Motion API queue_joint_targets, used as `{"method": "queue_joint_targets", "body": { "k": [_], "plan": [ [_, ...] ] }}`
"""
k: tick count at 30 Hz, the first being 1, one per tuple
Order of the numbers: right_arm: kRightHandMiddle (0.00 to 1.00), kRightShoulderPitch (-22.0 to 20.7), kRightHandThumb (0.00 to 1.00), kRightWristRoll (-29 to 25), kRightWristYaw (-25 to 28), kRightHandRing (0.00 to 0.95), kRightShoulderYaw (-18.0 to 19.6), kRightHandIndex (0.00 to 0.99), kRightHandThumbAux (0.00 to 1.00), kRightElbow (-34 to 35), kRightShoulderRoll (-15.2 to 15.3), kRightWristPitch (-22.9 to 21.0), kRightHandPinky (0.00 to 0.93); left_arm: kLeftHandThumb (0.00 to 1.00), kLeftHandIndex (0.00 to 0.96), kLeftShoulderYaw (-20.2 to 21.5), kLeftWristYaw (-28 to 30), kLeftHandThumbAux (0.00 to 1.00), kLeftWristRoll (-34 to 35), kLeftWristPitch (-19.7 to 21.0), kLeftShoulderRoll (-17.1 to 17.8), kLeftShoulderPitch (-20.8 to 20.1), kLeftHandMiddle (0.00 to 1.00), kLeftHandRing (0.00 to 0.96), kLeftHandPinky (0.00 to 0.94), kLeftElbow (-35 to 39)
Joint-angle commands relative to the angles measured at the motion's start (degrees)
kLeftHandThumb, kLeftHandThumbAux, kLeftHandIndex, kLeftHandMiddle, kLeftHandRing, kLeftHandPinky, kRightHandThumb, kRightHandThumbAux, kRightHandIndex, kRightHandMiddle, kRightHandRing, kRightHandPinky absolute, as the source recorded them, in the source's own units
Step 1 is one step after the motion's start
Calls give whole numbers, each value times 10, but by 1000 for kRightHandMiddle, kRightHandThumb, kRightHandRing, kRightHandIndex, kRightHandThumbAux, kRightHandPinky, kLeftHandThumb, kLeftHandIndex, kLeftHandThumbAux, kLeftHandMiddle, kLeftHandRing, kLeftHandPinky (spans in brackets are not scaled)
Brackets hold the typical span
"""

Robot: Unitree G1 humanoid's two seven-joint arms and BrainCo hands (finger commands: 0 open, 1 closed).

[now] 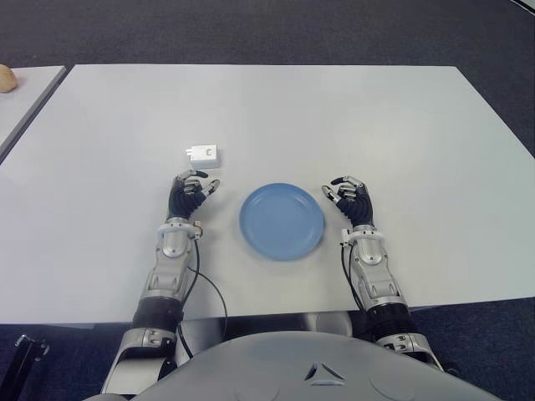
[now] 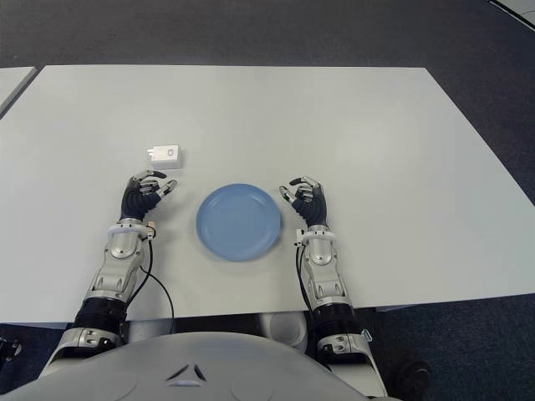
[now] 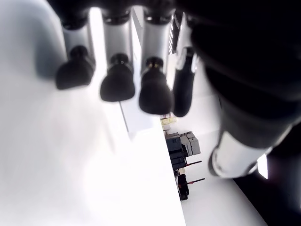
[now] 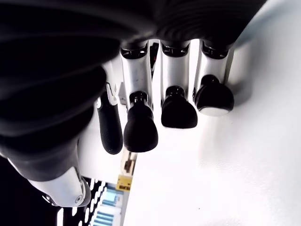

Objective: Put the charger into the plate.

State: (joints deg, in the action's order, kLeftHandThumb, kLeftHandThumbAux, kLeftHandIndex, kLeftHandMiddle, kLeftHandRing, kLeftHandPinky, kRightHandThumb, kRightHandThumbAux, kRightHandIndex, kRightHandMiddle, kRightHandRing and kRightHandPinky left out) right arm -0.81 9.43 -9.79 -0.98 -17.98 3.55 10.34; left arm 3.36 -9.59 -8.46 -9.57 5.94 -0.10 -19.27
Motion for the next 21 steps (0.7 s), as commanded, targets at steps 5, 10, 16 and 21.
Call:
{"method": "queue_joint_targets", "body": {
  "k": [5, 10, 16, 21],
  "plan": [
    [832, 4, 708, 1, 1, 848, 0, 436, 727, -13, -1, -13, 857, 705, 436, -2, -1, 721, -5, 0, 3, 0, 807, 814, 811, -9],
    [824, 4, 707, -2, 4, 837, 2, 436, 727, -12, -1, -18, 845, 705, 436, -3, 2, 721, -3, -3, 5, 0, 810, 818, 819, -8],
    [820, 3, 707, -1, 2, 834, 2, 436, 728, -14, -1, -16, 847, 705, 436, -6, -1, 721, -14, -13, 12, -1, 813, 817, 811, -5],
    [821, 2, 706, 2, -2, 834, 0, 436, 728, -19, 0, -10, 846, 703, 436, -15, -26, 722, -64, -6, 27, -1, 808, 808, 797, 29]
  ]
}}
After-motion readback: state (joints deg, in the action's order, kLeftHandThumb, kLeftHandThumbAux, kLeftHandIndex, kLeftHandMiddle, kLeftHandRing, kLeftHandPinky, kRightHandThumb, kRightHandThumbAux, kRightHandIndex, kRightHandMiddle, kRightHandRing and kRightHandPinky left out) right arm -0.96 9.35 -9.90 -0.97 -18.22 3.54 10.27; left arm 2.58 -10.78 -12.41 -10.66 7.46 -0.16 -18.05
